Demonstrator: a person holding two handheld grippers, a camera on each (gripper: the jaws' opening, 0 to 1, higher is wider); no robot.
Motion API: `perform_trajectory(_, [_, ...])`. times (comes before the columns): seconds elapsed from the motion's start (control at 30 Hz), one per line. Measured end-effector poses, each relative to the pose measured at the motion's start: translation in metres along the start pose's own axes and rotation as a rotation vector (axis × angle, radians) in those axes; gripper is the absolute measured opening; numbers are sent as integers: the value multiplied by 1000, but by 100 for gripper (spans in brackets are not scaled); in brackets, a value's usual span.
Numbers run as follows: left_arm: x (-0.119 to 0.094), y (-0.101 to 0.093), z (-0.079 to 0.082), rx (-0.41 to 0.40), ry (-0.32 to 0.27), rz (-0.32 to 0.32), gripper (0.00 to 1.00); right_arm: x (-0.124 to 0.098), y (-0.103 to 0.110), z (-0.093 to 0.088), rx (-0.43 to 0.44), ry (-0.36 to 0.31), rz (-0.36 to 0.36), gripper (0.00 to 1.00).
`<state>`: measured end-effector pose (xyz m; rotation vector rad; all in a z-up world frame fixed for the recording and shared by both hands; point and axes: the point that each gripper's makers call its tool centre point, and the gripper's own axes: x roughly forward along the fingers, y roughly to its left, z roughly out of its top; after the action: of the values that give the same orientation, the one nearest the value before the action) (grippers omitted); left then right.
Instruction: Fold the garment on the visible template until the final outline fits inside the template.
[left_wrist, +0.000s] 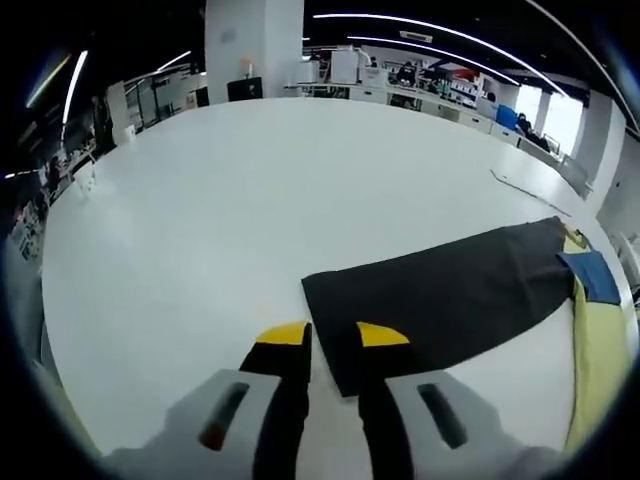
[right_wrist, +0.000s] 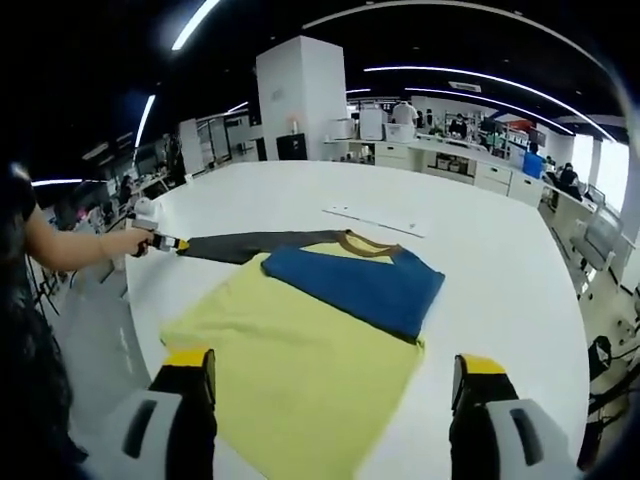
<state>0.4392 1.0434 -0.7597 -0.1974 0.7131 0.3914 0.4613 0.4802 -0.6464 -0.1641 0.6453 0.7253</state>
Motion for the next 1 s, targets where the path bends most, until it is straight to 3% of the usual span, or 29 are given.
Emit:
perform_trajectory(0.77, [13, -5, 5, 13, -13, -45, 2, -1, -2, -13, -19, 27, -18, 98])
perform_trajectory(1.0, [11, -5, 21, 35, -56, -63, 2, -3, -1, -16, -16, 34, -22, 99])
